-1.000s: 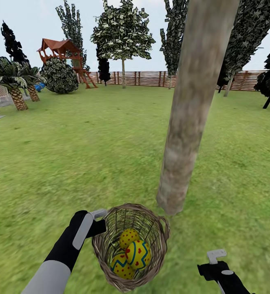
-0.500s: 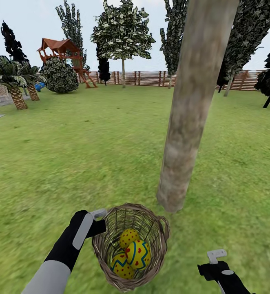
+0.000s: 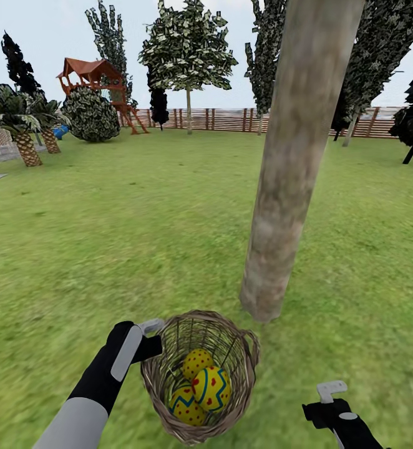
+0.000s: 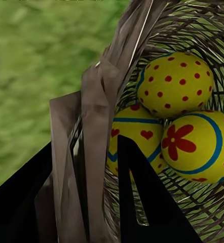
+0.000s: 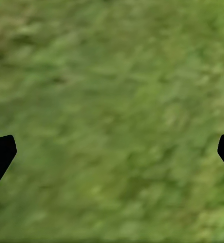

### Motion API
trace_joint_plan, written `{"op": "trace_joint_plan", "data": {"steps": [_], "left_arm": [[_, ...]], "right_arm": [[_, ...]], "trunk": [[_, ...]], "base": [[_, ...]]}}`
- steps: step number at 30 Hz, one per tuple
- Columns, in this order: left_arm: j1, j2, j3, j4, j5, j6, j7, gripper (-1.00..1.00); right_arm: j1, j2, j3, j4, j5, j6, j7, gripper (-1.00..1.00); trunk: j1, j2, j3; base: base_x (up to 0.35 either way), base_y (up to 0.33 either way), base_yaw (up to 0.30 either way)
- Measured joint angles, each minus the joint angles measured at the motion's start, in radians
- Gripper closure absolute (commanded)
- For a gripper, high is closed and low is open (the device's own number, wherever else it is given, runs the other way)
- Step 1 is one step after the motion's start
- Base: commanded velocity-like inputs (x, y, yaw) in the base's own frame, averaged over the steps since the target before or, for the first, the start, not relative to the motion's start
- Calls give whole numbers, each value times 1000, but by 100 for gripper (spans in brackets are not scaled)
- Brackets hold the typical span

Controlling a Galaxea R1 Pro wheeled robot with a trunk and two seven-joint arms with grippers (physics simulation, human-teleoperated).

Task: Take the three Easter eggs out of the wicker basket on the lawn in the garden, then place them on the lawn next to a single tree (choose any tree) so that all three eggs are next to the same tree and none are left in the basket.

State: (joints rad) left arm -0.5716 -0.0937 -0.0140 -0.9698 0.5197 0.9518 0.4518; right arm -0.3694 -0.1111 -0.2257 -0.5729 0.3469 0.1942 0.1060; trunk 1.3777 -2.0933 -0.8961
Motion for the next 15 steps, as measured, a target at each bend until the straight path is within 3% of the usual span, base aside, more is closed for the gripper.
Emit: {"op": "trace_joint_plan", "data": {"steps": [4,15], "left_arm": [[0,-1,-1,5,0,1,0,100],[0,-2,-1,4,-2,1,0,100]], "right_arm": [[0,0,0,0,0,0,0,-100],[0,0,0,0,0,0,0,-100]], "trunk": [[0,0,0],[-1,0,0]], "base": [[87,23,0],[335,52,0]]}}
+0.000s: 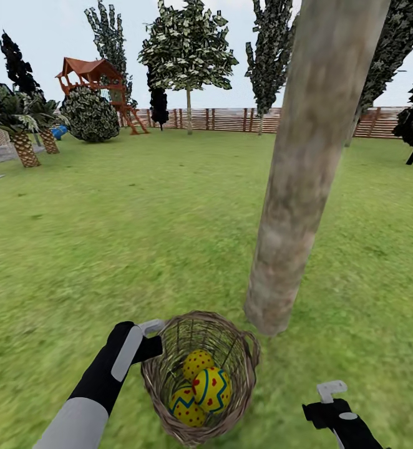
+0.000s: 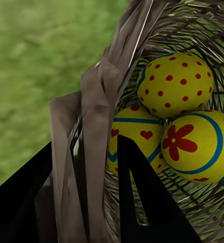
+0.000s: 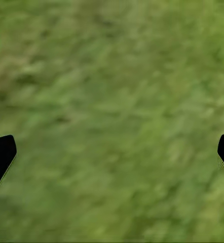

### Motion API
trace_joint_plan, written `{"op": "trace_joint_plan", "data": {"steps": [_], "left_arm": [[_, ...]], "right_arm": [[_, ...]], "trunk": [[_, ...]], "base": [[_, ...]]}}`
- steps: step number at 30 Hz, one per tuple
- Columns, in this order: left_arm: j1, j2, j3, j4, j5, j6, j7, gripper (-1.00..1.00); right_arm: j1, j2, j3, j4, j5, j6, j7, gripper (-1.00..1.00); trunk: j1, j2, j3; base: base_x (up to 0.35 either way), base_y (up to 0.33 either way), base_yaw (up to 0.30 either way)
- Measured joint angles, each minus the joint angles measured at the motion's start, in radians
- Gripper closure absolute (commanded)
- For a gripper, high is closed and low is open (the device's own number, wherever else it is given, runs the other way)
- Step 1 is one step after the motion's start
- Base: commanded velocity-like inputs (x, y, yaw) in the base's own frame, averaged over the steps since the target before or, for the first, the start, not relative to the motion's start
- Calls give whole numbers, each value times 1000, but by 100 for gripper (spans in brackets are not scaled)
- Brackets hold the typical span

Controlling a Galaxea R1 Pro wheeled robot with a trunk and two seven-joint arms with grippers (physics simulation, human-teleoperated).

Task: Take the three Easter eggs out of the wicker basket on the lawn in the garden, then place them on the lawn next to a single tree (choose any tree) so that all three eggs are next to the same tree and none are left in the basket.

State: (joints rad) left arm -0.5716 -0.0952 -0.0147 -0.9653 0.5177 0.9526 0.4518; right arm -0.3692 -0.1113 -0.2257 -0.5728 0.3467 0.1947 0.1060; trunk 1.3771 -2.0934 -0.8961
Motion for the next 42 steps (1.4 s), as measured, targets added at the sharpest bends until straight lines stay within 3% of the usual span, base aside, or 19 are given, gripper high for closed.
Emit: {"op": "trace_joint_plan", "data": {"steps": [11,20,42], "left_arm": [[0,-1,-3,0,1,-1,0,100],[0,-3,-2,-9,-1,0,0,100],[0,-2,1,-3,1,0,-2,100]], "right_arm": [[0,0,0,0,0,2,0,-100],[0,0,0,0,-1,2,0,-100],[0,0,0,0,-1,0,0,-100]], "trunk": [[0,0,0],[1,0,0],[85,-154,-69]], "base": [[328,-77,0],[22,-12,0],[0,0,0]]}}
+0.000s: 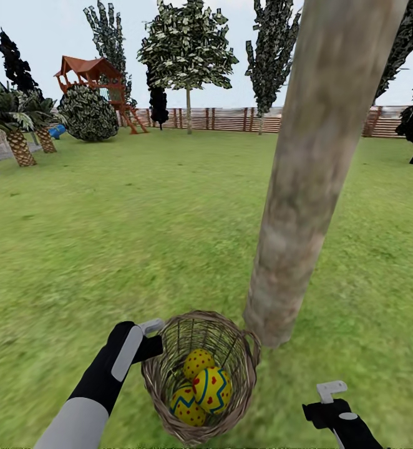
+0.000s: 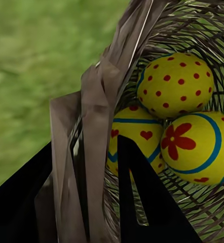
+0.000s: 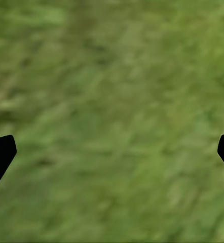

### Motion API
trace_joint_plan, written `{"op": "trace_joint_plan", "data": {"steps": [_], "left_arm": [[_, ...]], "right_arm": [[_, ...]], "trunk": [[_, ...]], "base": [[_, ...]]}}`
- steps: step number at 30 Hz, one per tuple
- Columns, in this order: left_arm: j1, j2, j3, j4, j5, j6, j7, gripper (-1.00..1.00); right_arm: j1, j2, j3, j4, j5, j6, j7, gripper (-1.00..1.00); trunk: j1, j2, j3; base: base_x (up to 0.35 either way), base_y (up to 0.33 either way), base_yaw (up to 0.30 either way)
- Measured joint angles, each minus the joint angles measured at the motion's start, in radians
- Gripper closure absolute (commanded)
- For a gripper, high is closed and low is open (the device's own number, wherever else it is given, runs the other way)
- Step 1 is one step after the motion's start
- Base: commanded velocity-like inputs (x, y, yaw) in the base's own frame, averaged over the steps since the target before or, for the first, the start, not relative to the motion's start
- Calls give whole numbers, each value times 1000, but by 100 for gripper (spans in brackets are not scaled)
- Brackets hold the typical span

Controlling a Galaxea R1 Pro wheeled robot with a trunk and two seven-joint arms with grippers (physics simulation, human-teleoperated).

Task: Take the three Easter eggs out of the wicker basket on the lawn in the garden, then place them on the lawn next to a single tree (choose any tree) so that all three eggs are next to the same tree and none are left in the basket.

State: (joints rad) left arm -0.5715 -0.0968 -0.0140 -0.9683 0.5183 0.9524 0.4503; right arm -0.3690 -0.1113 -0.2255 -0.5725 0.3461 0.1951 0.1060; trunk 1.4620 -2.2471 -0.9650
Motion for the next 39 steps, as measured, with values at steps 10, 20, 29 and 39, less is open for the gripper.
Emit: {"op": "trace_joint_plan", "data": {"steps": [10,20,29,39], "left_arm": [[0,0,0,0,2,0,0,100],[-1,0,-2,-47,21,32,0,100],[-1,1,-2,-42,27,25,0,100],[-1,3,-2,-35,36,17,1,100]], "right_arm": [[0,1,1,0,1,0,0,-100],[0,3,1,0,1,-4,5,-100],[0,3,3,0,3,-2,3,-100],[0,3,3,0,5,-2,0,-100]], "trunk": [[38,-70,-31],[76,-140,-62],[76,-140,-62],[76,-140,-62]], "base": [[0,0,0],[0,0,0],[0,0,0],[0,0,0]]}}
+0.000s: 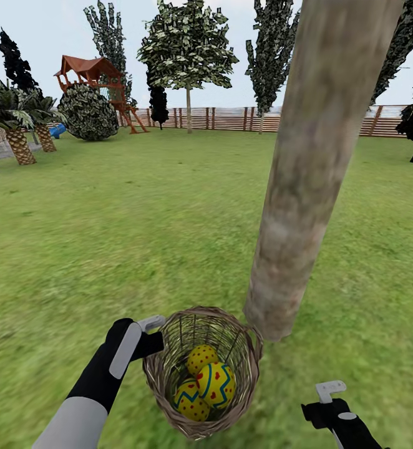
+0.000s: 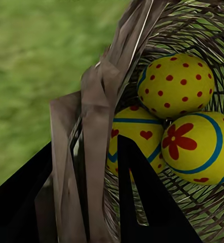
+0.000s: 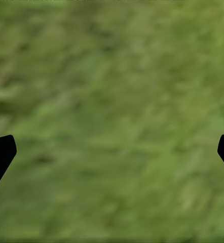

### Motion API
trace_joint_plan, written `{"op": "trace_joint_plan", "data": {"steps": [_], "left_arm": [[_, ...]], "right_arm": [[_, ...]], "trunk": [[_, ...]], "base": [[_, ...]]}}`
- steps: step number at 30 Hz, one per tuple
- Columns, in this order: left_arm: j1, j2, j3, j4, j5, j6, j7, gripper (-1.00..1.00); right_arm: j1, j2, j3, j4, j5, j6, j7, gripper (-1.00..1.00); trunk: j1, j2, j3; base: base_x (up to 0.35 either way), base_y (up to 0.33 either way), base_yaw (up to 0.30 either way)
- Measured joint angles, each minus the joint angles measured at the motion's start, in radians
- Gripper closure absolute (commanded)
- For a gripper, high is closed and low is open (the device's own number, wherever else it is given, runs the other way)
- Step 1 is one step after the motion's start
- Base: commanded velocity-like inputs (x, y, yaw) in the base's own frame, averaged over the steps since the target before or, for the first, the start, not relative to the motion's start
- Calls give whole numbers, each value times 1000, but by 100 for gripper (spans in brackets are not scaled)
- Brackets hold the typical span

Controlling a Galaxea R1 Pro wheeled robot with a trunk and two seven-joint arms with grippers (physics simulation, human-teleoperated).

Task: Take the three Easter eggs out of the wicker basket on the lawn in the garden, then place them on the lawn next to a single tree (choose any tree) so that all three eggs are next to the same tree and none are left in the basket.

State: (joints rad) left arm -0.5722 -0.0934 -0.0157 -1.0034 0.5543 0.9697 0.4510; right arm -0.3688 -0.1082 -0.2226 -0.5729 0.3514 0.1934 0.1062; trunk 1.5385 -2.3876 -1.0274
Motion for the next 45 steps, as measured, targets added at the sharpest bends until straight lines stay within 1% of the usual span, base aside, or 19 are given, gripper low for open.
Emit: {"op": "trace_joint_plan", "data": {"steps": [5,6,7,15,22,23,26,28,30,31,33,37,38,40,43,44,45], "left_arm": [[0,0,-1,3,3,-4,0,100],[0,-1,-2,2,2,-4,0,-100],[1,-1,0,34,-31,-18,1,-100],[0,-2,-1,39,-30,-19,1,-100],[0,-9,-5,27,-29,-16,2,-100],[0,-9,-4,25,-27,-16,2,-100],[0,-7,-3,-26,-28,-11,2,-100],[0,-3,-2,-34,-28,-9,2,-100],[0,-1,-1,-58,-27,32,2,-100],[1,1,0,-73,-21,43,3,-100],[3,3,0,-82,13,45,3,-100],[12,8,-1,-128,21,46,5,-100],[17,11,-1,-141,21,47,5,-100],[25,30,-1,-169,22,47,5,-100],[27,36,0,-178,25,47,5,-100],[27,40,5,-179,27,47,5,-100],[28,51,15,-179,29,47,5,-100]], "right_arm": [[0,0,0,0,0,0,0,-100],[0,0,0,0,0,0,0,-100],[0,0,0,0,0,0,0,-100],[0,0,0,0,0,-1,0,-100],[0,-2,0,0,-3,0,2,-100],[0,-2,0,0,-3,0,3,-100],[0,-2,0,0,-4,0,6,-100],[0,-2,0,0,-4,0,7,-100],[0,-3,0,-1,-2,1,6,-100],[0,-2,0,-2,0,3,6,-100],[-1,-4,0,-6,3,4,6,-100],[0,-1,1,-18,9,7,6,-100],[-1,0,2,-14,7,8,6,-100],[0,0,3,-6,8,7,6,-100],[0,0,3,-5,10,6,6,-100],[0,0,3,-5,10,6,6,-100],[0,0,3,-7,10,7,6,-100]], "trunk": [[0,0,0],[0,0,0],[0,0,0],[0,0,0],[0,0,0],[-3,7,3],[-15,28,12],[-23,42,18],[-30,56,25],[-34,63,28],[-42,77,34],[-57,105,47],[-61,112,50],[-69,126,56],[-80,147,65],[-84,154,69],[-88,161,72]], "base": [[0,0,0],[0,0,0],[0,0,0],[0,0,0],[0,0,0],[0,0,0],[0,0,0],[0,0,0],[0,0,0],[0,0,0],[0,0,0],[0,0,0],[0,0,0],[0,0,0],[0,0,0],[0,0,0],[0,0,0]]}}
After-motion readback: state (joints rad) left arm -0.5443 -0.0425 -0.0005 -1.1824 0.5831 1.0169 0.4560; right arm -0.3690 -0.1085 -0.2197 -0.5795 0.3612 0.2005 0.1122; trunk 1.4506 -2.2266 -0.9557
